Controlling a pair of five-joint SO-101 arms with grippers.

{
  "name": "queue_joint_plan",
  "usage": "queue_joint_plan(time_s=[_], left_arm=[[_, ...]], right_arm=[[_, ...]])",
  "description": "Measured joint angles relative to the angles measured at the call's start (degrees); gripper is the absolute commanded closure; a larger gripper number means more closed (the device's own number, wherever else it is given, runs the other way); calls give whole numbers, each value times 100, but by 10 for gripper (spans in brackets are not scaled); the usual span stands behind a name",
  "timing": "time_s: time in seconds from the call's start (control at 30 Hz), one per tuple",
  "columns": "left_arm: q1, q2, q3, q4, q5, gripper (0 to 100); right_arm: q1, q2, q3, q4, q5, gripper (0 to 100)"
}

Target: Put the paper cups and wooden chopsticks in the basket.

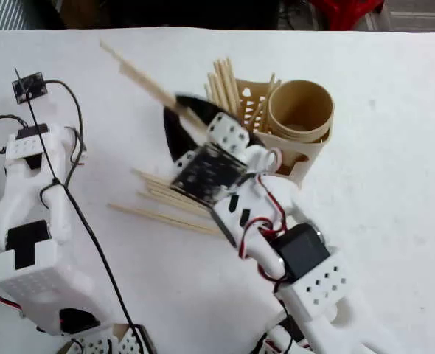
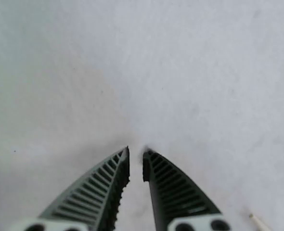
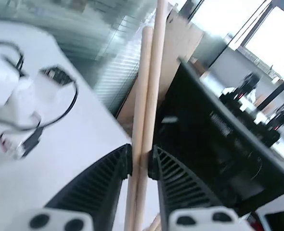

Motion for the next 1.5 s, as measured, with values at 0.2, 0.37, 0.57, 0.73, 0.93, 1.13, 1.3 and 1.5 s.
queue_joint_plan(time_s=[0.2,0.37,0.57,0.73,0.93,1.13,1.3,1.5], left_arm=[[0,0,0,0,0,928],[0,0,0,0,0,928],[0,0,0,0,0,928],[0,0,0,0,0,928],[0,0,0,0,0,928],[-9,0,0,0,0,928],[-9,0,0,0,0,928],[-9,0,0,26,0,928]], right_arm=[[264,-9,-193,-1196,0,981],[756,62,-185,-1916,-897,982],[1662,879,-70,-2558,-2295,982],[1811,1284,-44,-2611,-2409,982],[1776,1284,176,-2558,-2409,982],[1591,1248,202,-1512,-2409,982],[897,721,202,378,-1644,982],[422,-79,299,3077,-220,982]])
